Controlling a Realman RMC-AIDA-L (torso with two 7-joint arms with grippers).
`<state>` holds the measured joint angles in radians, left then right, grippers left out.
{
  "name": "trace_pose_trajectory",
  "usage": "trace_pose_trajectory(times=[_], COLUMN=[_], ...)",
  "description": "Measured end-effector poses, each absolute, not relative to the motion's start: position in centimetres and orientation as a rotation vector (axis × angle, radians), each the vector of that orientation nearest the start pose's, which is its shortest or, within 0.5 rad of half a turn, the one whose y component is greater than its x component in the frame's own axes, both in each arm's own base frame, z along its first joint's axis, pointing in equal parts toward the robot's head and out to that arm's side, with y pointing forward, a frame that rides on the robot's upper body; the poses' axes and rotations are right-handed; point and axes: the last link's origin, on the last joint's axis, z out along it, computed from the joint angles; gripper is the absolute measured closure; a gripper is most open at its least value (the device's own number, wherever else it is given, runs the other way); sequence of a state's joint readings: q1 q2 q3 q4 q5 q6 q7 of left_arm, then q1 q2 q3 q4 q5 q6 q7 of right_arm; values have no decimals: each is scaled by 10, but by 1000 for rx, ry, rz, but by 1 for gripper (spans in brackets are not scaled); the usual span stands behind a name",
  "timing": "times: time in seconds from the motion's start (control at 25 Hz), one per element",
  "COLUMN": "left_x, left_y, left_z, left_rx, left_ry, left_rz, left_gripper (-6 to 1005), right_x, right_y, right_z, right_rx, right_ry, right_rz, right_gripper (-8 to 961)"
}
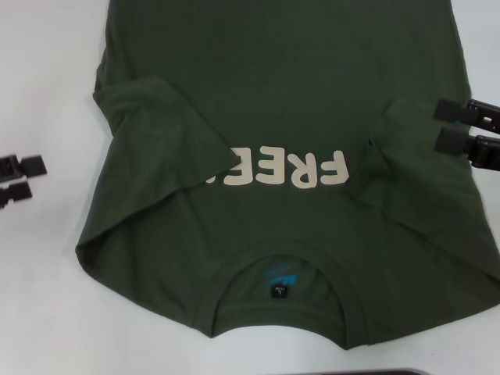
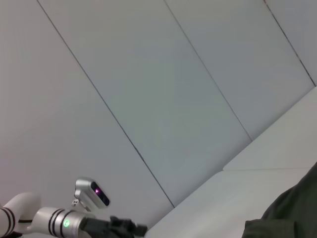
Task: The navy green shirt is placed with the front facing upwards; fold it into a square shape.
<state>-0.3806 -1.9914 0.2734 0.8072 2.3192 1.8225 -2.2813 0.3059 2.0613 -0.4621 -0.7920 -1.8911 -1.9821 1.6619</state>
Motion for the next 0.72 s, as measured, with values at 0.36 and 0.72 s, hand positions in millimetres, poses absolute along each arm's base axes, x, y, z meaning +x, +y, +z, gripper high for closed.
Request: trace_pose_trajectory(times=[0.36, 0.72], left_x=[-356, -354], left_y=[254, 243], left_z=[74, 67], left_rx=[-2055, -2071], left_ry=[-2082, -2162], left_rz=[-585, -577], left_gripper=[158, 157], right_x=[293, 293], right_y=[247, 249], right_z=[69, 72], right_rx=[-2563, -2568], right_ry=[1008, 1002], right_rz=[1137, 1131], right_gripper=[7, 7])
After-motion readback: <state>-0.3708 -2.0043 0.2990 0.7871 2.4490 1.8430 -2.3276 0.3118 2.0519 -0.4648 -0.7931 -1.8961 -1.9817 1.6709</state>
